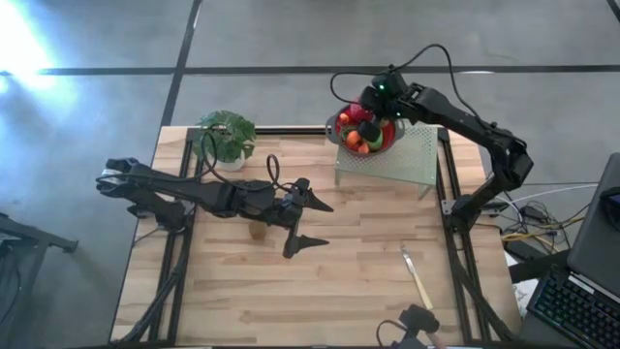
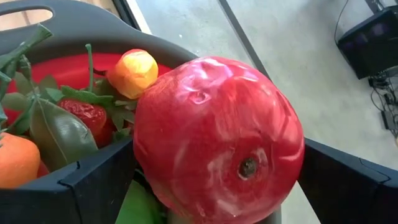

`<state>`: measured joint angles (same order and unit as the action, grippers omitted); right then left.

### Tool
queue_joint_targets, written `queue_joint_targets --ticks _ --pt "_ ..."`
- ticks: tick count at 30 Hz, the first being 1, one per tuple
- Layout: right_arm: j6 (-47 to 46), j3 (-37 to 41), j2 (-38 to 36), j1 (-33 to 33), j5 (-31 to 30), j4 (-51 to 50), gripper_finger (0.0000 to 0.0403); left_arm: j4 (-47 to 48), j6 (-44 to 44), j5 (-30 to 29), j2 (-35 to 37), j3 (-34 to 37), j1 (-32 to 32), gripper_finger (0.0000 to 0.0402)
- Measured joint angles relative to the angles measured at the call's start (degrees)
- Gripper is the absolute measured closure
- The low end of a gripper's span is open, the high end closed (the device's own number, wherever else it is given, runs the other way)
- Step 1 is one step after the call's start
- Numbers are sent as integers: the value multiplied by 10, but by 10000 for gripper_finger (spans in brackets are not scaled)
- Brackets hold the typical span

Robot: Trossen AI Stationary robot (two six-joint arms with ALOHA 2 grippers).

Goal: Pick & Place Fruit
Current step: Put the red apple into the strainer bowl on the shelf, then put the kiwi into the strainer bowl on the shelf

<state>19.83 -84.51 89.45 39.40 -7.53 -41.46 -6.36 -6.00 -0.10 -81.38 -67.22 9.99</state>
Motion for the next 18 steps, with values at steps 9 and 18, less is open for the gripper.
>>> queue_joint_targets --ticks 9,18 --pt "16 0 -30 0 0 -14 3 0 0 0 0 0 0 3" --pt "16 2 -46 0 0 -25 3 0 2 0 0 0 0 3"
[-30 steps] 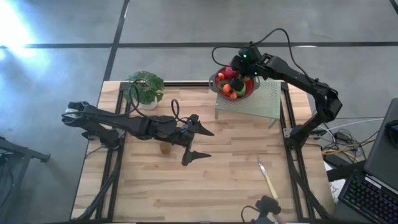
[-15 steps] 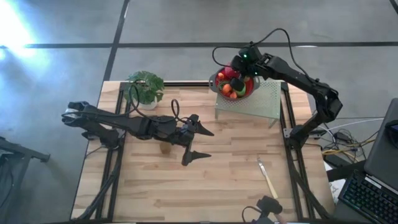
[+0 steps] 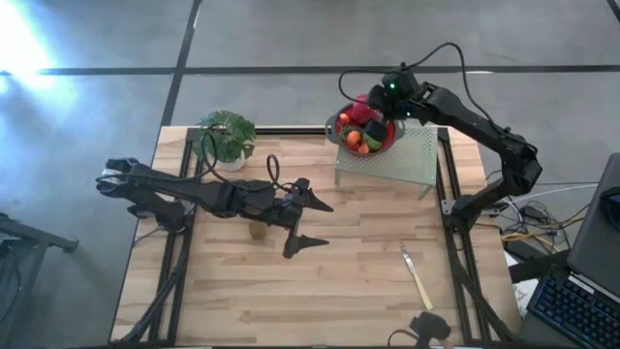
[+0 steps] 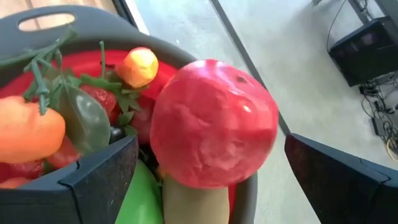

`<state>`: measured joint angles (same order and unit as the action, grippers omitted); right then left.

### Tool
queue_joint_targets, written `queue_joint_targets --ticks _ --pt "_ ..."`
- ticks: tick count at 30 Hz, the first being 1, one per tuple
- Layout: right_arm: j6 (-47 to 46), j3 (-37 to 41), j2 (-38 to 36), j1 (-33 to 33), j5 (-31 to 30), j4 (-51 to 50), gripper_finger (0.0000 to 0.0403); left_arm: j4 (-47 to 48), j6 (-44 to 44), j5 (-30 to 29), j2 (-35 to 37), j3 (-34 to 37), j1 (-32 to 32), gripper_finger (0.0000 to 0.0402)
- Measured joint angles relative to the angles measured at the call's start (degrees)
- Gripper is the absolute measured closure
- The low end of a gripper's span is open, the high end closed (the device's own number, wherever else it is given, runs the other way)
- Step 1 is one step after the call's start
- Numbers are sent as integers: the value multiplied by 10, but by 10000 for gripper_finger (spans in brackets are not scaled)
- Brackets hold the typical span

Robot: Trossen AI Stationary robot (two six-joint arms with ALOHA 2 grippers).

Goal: Pick & Place Fruit
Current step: Put the kiwi into the strainer bowl on the shelf

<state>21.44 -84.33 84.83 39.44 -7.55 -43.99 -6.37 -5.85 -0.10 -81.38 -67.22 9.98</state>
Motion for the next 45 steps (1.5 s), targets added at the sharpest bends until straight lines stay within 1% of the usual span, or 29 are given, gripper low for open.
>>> queue_joint_targets --ticks 12,16,19,23,25,27,32,35,38,41,43,45 --pt "7 0 -27 -1 2 -68 3 0 -1 0 0 0 -1 3" --pt "-8 0 -50 -4 17 -113 3 0 -1 0 0 0 -1 3" --pt "-26 0 -74 -6 61 -155 3 0 -1 0 0 0 -1 3" --pt "-58 6 -109 -6 146 -194 3 0 -2 0 0 0 -1 3" --pt "-71 14 -129 -11 185 -194 3 0 -2 0 0 0 -1 3" --pt "-81 26 -150 -21 201 -193 3 0 -2 0 0 0 -1 3" --pt "-97 82 -203 -68 196 -165 3 1 -2 0 0 0 -1 3" --pt "-114 126 -235 -100 195 -129 3 25 -2 9 0 0 -1 3" --pt "-127 169 -260 -128 185 -105 3 80 -15 10 0 0 -1 3" --pt "-140 206 -280 -155 148 -94 3 154 -44 9 0 0 0 3" --pt "-147 228 -291 -174 120 -92 3 211 -62 -4 0 0 5 3" --pt "-157 247 -299 -193 101 -92 3 264 -78 -31 0 0 13 3"
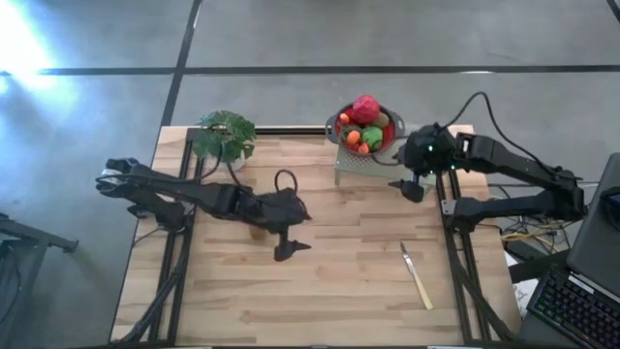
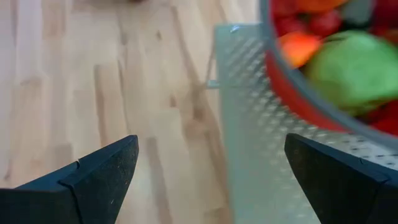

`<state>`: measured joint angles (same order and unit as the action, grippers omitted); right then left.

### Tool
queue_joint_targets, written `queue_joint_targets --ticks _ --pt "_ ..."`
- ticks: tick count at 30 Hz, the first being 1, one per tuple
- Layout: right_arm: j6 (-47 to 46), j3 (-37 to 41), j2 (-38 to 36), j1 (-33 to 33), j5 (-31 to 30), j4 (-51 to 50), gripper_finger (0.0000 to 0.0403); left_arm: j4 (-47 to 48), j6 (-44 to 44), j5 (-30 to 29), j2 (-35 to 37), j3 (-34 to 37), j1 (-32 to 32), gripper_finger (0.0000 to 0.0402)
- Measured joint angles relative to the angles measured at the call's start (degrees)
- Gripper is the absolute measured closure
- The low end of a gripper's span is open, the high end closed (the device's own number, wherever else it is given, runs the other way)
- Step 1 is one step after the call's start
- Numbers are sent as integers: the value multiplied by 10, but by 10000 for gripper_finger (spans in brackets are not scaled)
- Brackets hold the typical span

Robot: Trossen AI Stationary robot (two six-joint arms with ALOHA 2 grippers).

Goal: Pick & Place Fruit
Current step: Put the kiwi into the strainer bowl on the shelf

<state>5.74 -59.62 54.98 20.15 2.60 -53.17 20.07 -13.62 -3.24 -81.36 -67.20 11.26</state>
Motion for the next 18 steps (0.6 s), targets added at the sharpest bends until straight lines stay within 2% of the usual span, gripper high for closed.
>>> queue_joint_targets --ticks 6,14,18 --pt "-13 45 -16 -61 -12 36 3 145 -45 -96 0 0 30 3" --pt "-14 67 -16 -120 -13 76 3 344 -157 -114 0 0 49 3" --pt "-26 68 -17 -152 -31 89 3 395 -211 -115 0 0 63 3"
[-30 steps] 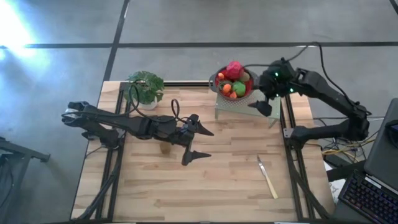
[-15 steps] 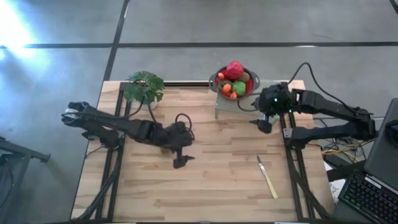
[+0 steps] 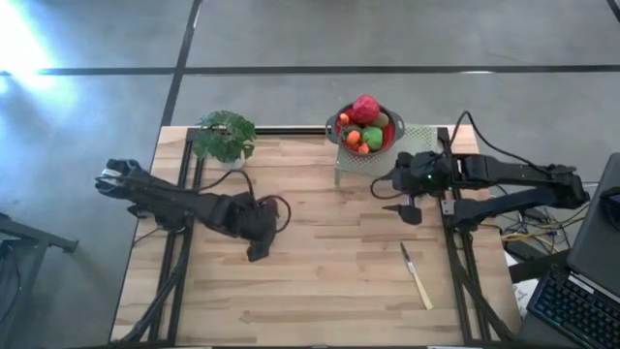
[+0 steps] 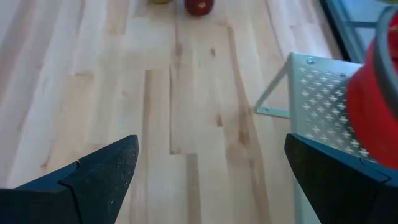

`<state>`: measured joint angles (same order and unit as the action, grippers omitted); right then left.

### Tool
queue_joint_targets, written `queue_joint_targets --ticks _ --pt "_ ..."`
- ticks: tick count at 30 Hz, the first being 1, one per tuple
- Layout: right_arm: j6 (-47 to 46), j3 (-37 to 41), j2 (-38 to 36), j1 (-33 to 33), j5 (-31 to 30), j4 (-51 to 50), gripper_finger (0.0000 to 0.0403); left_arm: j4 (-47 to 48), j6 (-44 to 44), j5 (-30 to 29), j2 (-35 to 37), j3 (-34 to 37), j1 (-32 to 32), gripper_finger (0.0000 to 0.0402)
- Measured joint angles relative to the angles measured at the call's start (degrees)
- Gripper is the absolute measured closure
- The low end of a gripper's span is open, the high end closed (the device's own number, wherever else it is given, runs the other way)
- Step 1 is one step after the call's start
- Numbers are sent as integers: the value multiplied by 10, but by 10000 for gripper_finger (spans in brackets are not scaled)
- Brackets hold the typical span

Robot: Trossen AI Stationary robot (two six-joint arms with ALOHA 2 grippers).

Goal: Pick & Place Fruit
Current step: Put the kiwi into the strainer bowl on the shelf

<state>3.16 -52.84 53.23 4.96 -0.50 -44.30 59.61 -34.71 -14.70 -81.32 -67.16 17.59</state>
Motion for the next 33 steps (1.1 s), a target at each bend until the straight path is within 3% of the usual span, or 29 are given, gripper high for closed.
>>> queue_joint_targets --ticks 6,16,28,33 --pt "-19 0 2 -32 -85 -2 3 18 -133 -9 0 3 32 3" --pt "-12 0 2 -34 -87 -3 3 17 -362 39 0 61 53 3" --pt "5 0 2 -33 -88 5 3 -73 -454 42 0 142 51 3" --pt "11 0 2 -33 -88 16 3 -87 -476 8 0 154 44 3"
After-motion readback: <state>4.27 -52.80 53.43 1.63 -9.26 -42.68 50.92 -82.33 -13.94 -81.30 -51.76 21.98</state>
